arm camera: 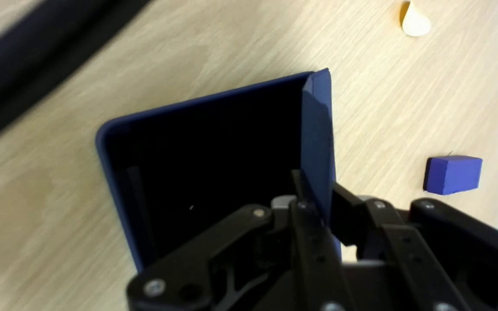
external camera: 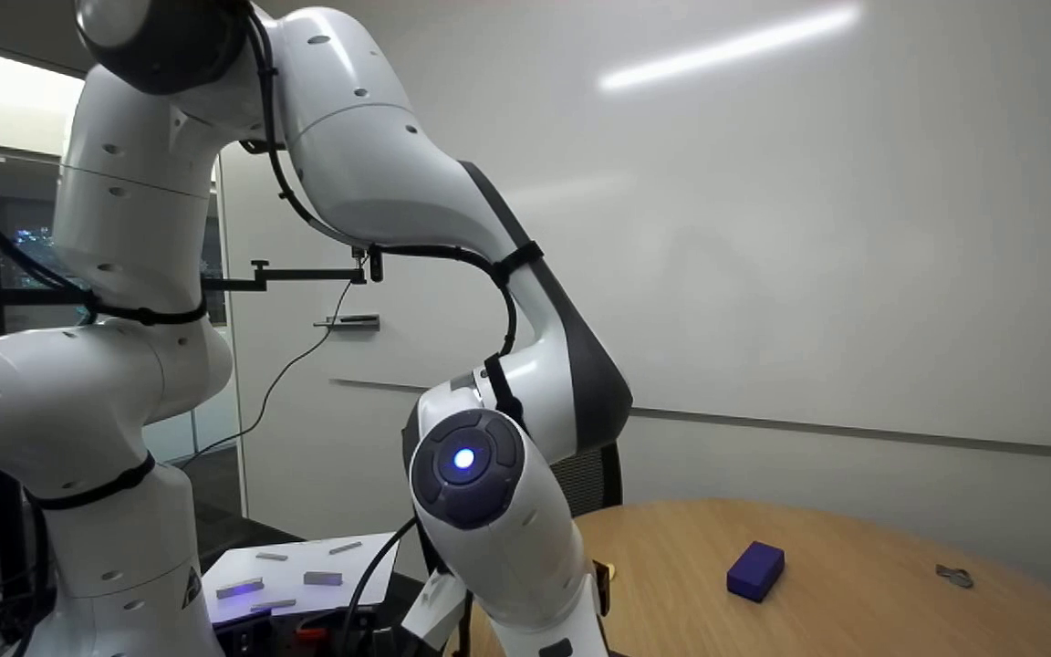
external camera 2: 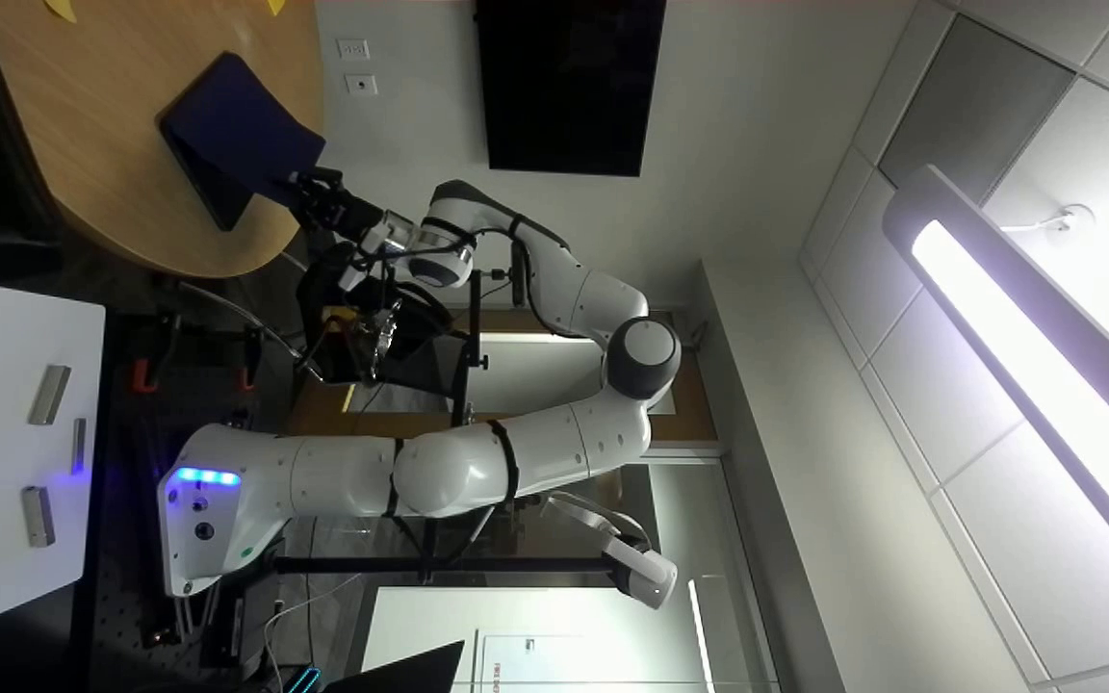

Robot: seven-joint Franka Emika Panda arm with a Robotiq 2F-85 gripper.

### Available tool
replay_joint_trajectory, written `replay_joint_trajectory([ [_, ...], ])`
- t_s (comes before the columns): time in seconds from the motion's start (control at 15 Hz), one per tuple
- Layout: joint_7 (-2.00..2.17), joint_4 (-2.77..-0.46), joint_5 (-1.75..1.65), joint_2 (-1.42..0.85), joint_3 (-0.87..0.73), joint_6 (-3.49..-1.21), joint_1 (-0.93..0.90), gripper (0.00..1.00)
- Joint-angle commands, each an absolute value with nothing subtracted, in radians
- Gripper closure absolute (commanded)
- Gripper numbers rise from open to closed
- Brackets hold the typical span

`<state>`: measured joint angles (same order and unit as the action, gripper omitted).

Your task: Cover the tablet with its purple cover

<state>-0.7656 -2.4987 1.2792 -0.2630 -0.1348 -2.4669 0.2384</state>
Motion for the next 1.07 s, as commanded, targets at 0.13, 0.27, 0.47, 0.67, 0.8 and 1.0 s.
replay_joint_trajectory([
  [0.13,-0.754,-2.534,1.245,-0.243,-0.164,-2.467,0.225,0.65],
  [0.27,-0.744,-2.534,1.221,-0.247,-0.165,-2.472,0.221,0.51],
  [0.47,-0.725,-2.535,1.170,-0.247,-0.161,-2.478,0.214,0.29],
  [0.67,-0.691,-2.540,1.099,-0.237,-0.158,-2.501,0.197,0.07],
  [0.8,-0.637,-2.550,1.021,-0.216,-0.157,-2.527,0.179,0.00],
  [1.0,-0.446,-2.578,0.784,-0.157,-0.161,-2.607,0.132,0.00],
])
